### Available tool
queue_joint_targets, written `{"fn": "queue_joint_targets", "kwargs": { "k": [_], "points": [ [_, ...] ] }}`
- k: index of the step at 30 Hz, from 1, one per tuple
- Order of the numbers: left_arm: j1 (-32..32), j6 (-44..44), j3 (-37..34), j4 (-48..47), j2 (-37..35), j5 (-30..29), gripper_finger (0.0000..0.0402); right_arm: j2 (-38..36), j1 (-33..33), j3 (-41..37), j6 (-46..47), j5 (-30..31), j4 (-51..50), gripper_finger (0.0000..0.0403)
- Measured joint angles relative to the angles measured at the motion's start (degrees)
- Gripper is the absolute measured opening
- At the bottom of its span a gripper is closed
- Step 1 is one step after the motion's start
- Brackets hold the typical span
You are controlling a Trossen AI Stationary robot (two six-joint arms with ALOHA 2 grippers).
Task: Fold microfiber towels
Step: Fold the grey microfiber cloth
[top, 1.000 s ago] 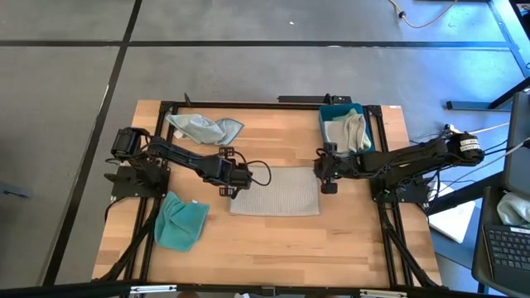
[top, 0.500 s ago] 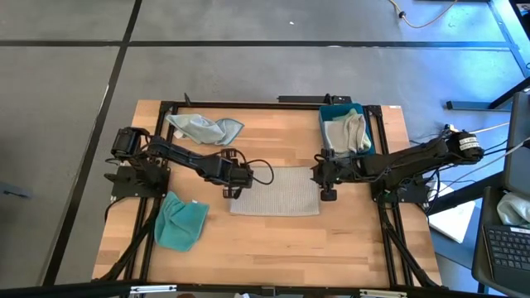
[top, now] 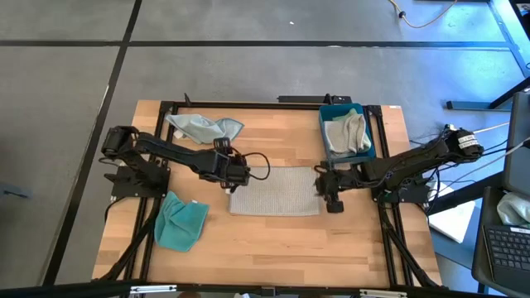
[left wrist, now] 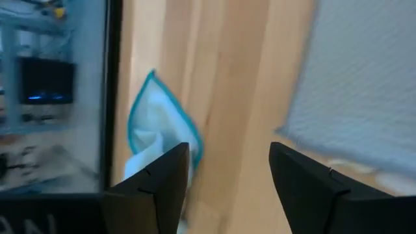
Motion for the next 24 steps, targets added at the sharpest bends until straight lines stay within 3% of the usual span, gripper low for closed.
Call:
{"fn": "queue_joint_targets", "kwargs": {
  "k": [4, 7, 13, 18, 24],
  "points": [
    [-3.09, -0.91, 0.03, 4.32, -2.29, 7.82, 0.0205, 0.0, 6.58, 0.24, -1.52, -1.8, 2.32, 0.017],
    [-7.24, -0.66, 0.03, 8.21, -2.28, 11.81, 0.0205, 0.0, 12.19, 1.36, -1.7, 0.9, 2.6, 0.017],
    [-16.48, -3.5, -0.01, 10.69, 0.05, 12.06, 0.0205, 3.48, 20.41, 2.12, 1.48, 11.46, 4.19, 0.017],
    [-22.21, -5.44, 0.01, 11.31, 3.42, 12.09, 0.0205, 12.07, 22.56, 2.12, 3.34, 16.09, 9.95, 0.017],
    [-25.94, -5.44, -0.03, 12.04, 8.52, 12.3, 0.0205, 20.12, 24.76, 7.58, 6.05, 21.61, 5.73, 0.017]
  ]
}}
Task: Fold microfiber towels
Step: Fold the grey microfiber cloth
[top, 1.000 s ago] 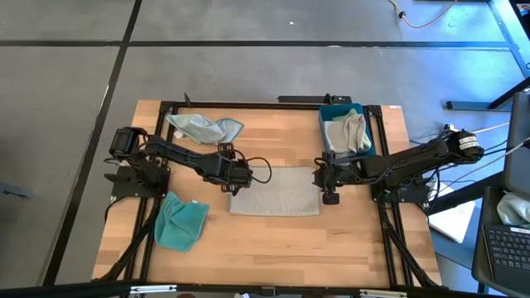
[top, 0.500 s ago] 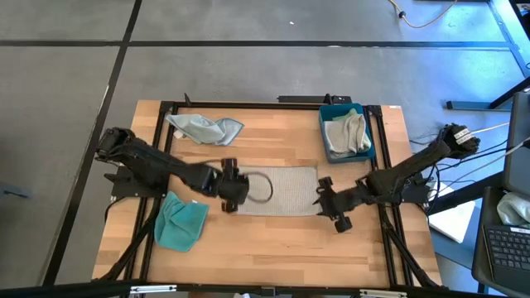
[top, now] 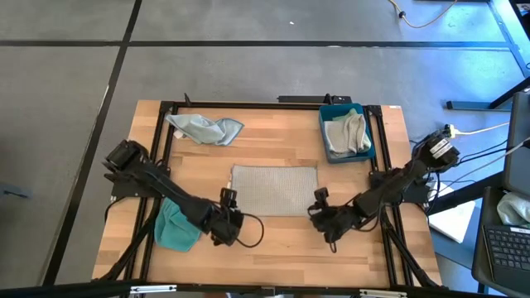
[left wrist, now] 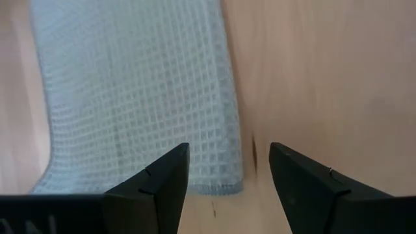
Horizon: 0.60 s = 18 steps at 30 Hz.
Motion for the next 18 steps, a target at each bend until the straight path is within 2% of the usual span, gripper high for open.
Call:
{"fn": "queue_joint_targets", "kwargs": {
  "k": [8, 12, 18],
  "points": [
    [-0.41, -2.56, 0.0, -0.44, 2.17, -1.53, 0.0205, 1.19, 1.69, 5.7, -0.12, 7.95, -2.27, 0.017],
    [0.69, -3.02, -0.34, -0.65, 2.52, -1.61, 0.0205, 1.19, 1.7, 5.77, 3.62, 8.41, -1.06, 0.017],
    [1.83, -3.15, -2.25, -0.59, 2.57, 2.18, 0.0205, 1.19, 1.67, 5.77, 10.05, 10.67, -0.24, 0.017]
  ]
}}
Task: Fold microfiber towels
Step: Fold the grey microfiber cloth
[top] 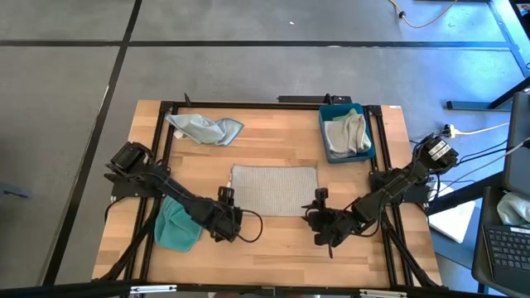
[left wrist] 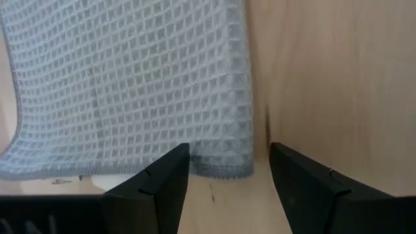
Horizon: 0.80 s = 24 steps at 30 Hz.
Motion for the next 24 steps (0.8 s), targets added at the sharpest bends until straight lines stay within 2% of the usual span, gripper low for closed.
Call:
{"fn": "queue_joint_targets", "kwargs": {
  "k": [3, 6, 9, 14, 15, 19, 24],
  "points": [
    [0.08, 0.03, -0.43, 0.51, 0.0, -0.29, 0.0202, 0.0, 0.0, 0.0, 1.27, 0.37, 0.09, 0.017],
    [0.05, 0.2, -0.6, 0.44, 0.0, -2.31, 0.0181, 0.0, 0.0, 0.0, 1.49, 0.37, 0.11, 0.017],
    [0.19, 0.27, -0.66, 0.61, 0.0, -3.98, 0.0134, 0.0, 0.0, 0.0, 1.43, 1.14, 0.36, 0.017],
    [0.23, 0.61, -0.66, 0.96, 0.0, -3.0, 0.0022, 0.0, -0.13, -0.02, 0.18, 2.86, 2.86, 0.017],
    [0.29, 0.6, -0.65, 1.33, 0.0, -2.64, 0.0012, 0.0, -0.2, -0.04, 0.14, 2.84, 3.95, 0.017],
    [0.26, 1.23, 1.01, 1.33, 0.0, -2.33, 0.0007, 1.13, -1.59, -0.04, -0.41, -0.13, 13.11, 0.017],
    [1.34, 4.89, 5.84, 0.38, 0.0, -2.91, 0.0002, 7.62, -4.29, 0.07, -6.59, -3.97, 29.35, 0.017]
  ]
}}
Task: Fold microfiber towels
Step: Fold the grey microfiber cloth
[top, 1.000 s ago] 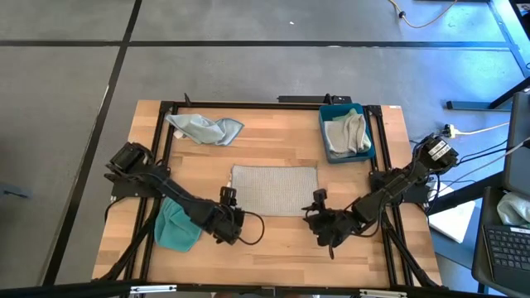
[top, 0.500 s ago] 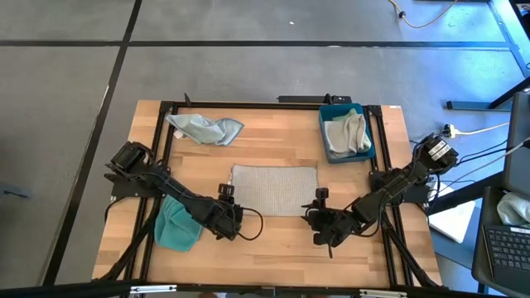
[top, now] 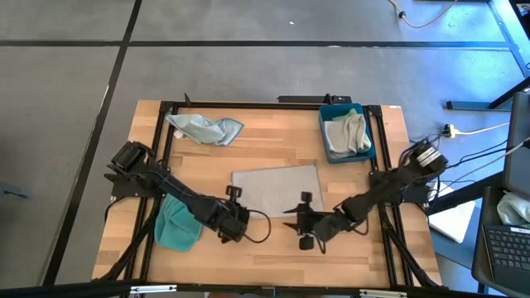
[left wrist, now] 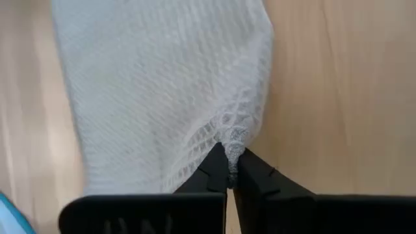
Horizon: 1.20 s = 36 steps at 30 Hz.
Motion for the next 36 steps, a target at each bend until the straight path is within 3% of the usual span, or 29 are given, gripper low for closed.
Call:
{"fn": "queue_joint_targets", "kwargs": {
  "k": [9, 17, 25, 36],
  "points": [
    [1.74, -3.16, 6.48, -0.36, 0.0, 6.8, 0.0001, 9.46, -2.95, 11.64, -3.03, -4.2, 0.88, 0.0193],
    [-1.14, -10.1, 7.27, -0.82, 0.0, 10.61, 0.0, 16.96, -3.39, 20.85, 0.27, -4.63, 0.84, 0.0226],
    [-4.04, -10.69, 7.29, 1.14, 0.0, 12.08, 0.0001, 25.17, -3.43, 30.04, -1.91, -4.9, 0.65, 0.0229],
    [-5.63, -10.28, 7.23, 1.46, 0.0, 13.55, 0.0001, 30.78, -3.58, 41.8, -2.23, -4.85, -12.48, 0.0217]
  ]
}}
